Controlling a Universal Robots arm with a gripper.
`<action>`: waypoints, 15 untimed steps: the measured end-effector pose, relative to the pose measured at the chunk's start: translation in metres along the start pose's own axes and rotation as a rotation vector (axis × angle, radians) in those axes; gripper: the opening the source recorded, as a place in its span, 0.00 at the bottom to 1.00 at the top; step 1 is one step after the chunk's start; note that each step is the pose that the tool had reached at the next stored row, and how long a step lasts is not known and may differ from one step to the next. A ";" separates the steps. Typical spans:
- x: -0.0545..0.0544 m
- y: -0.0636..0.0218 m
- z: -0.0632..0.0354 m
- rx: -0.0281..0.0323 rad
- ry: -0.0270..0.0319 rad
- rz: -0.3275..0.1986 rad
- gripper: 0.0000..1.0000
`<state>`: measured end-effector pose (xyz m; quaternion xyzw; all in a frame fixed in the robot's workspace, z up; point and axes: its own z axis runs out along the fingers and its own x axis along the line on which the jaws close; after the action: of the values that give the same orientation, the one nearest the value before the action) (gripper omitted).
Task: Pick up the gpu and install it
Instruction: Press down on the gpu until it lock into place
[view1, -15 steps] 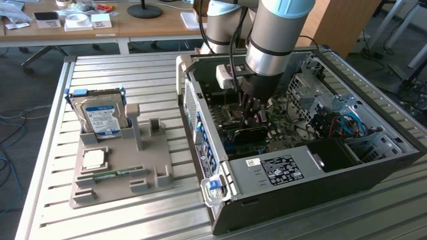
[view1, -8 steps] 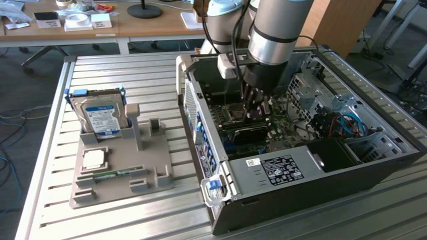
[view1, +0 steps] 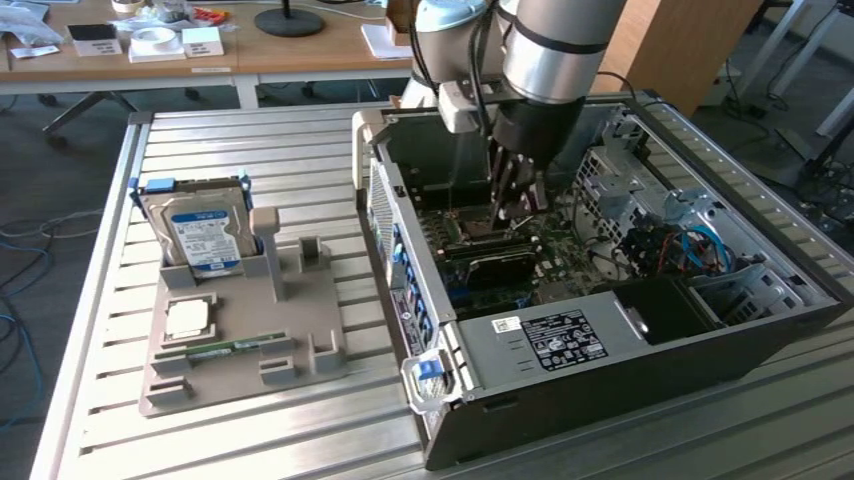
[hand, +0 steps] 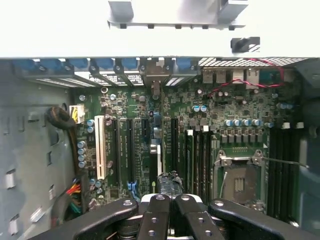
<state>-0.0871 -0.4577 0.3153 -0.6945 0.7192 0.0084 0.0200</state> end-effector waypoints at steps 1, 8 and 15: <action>0.000 -0.0001 -0.0030 0.0002 -0.0001 0.000 0.11; -0.001 -0.0002 -0.0139 0.0017 -0.0003 0.000 0.11; -0.001 -0.0002 -0.0140 0.0017 -0.0001 0.000 0.11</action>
<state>-0.0871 -0.4576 0.3293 -0.6945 0.7192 0.0078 0.0206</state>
